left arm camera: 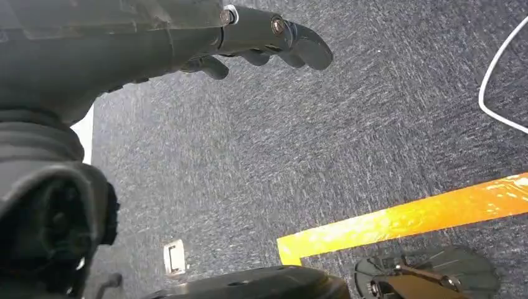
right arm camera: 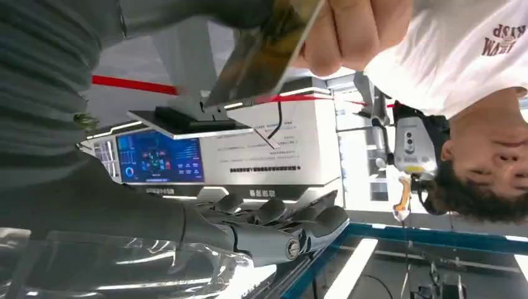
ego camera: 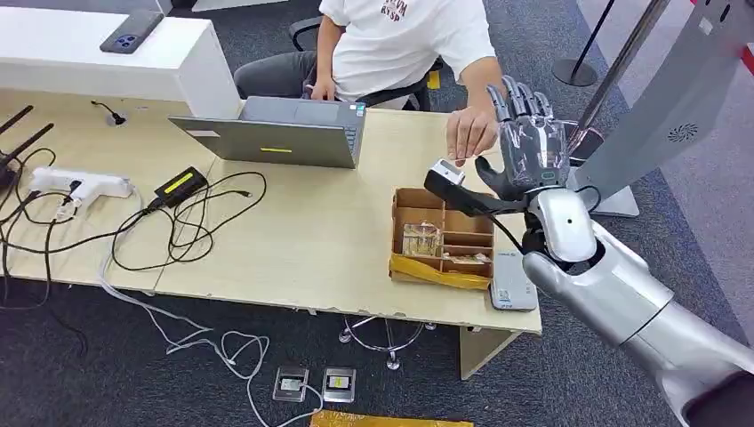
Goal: Pass the card to the sensor for recognition and then transmit it.
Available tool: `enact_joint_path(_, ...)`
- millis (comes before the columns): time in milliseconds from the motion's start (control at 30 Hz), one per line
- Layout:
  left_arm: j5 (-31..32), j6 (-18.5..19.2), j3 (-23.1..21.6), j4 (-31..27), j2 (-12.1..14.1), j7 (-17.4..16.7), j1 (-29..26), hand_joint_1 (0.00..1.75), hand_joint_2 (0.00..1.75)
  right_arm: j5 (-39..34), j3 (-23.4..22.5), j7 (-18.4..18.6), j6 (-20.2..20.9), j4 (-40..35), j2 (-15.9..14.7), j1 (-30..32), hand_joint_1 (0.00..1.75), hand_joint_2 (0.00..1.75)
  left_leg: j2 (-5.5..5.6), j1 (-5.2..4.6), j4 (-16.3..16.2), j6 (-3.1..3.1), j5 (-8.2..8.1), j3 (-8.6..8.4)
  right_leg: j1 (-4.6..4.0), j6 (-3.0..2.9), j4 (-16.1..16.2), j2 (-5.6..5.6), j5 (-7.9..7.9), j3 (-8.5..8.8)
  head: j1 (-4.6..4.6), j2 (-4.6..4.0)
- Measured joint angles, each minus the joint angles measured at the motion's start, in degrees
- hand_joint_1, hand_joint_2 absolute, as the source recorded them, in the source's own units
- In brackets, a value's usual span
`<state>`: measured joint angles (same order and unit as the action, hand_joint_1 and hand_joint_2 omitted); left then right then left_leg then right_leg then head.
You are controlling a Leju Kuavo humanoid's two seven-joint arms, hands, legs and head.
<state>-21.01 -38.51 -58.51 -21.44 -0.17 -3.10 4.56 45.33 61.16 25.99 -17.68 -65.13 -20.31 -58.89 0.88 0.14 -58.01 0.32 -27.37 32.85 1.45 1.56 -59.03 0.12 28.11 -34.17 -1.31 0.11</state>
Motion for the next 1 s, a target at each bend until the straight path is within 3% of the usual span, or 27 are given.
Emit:
enact_joint_path(767, -0.1, 0.0, -2.8, -0.6, 0.3, 0.1, 0.1, 0.0, 0.0, -1.8, -0.9, -0.2, -0.1, 3.4, -0.5, 2.2, 1.75, 1.75, -0.01, 0.0, 0.0, 0.0, 0.0, -0.03, 0.0, 0.0, 0.0, 0.01, 0.0, -0.02, -0.02, 0.0)
enact_joint_path(1000, 1.6, 0.0, -2.6, -0.5, 0.1, 0.9, 0.1, 0.0, 0.0, -0.6, -2.9, 0.5, -3.2, 1.6, -2.7, 6.6, 1.75, 1.75, -0.02, 0.0, 0.0, 0.0, -0.01, -0.06, 0.0, 0.0, 0.0, 0.02, 0.0, -0.01, -0.02, 0.0)
